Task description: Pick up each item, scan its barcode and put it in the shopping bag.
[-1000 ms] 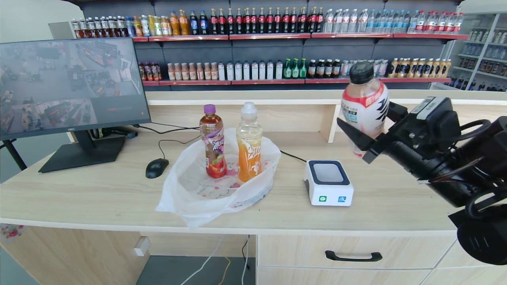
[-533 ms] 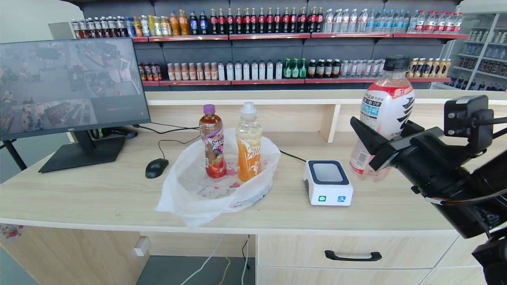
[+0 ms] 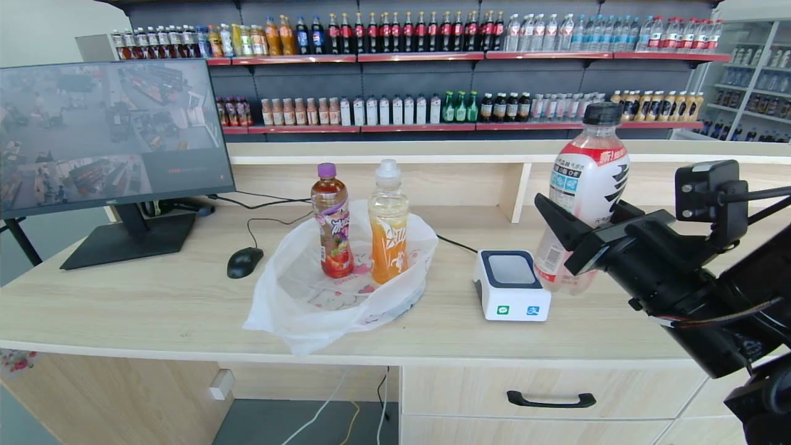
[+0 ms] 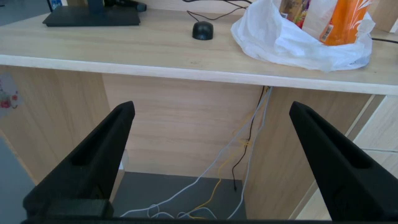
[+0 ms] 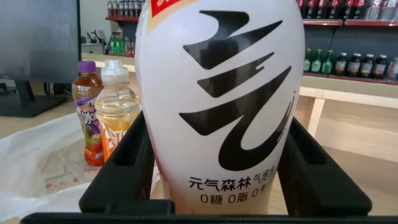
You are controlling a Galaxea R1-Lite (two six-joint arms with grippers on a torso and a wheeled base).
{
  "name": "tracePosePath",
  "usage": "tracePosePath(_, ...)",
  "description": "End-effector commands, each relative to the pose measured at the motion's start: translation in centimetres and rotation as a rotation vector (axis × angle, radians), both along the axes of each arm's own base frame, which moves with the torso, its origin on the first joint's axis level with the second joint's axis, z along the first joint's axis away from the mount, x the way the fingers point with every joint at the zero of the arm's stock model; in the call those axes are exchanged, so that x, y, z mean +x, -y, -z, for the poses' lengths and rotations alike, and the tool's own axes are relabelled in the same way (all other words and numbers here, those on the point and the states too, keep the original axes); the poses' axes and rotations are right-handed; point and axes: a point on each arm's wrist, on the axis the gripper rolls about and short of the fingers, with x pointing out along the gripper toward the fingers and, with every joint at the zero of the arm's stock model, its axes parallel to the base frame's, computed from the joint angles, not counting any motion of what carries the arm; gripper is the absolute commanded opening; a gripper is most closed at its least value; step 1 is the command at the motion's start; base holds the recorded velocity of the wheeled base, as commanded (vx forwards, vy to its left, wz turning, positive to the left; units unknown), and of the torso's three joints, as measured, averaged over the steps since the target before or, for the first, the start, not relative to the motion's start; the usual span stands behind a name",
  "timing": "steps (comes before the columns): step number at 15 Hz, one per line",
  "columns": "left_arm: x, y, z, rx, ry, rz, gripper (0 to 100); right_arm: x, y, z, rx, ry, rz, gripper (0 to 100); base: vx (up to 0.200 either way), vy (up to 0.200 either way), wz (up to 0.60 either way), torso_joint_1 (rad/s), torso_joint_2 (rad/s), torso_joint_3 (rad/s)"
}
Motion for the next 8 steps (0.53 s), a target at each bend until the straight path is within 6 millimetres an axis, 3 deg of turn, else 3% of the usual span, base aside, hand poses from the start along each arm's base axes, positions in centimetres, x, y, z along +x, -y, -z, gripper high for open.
tracePosePath(1,-0.01,0.0,-0.01,0.0,0.001,0.0,100,0.2,-0.79,0.61,-0.01,-0.02,-0.024,0,0.0,0.0,0.0,0.0,0.0,0.0)
tracePosePath(8,0.01,0.0,0.03,0.0,-0.001,0.0,100,0.6,-1.34,1.04,-0.016,-0.032,-0.035,0,0.0,0.0,0.0,0.0,0.0,0.0)
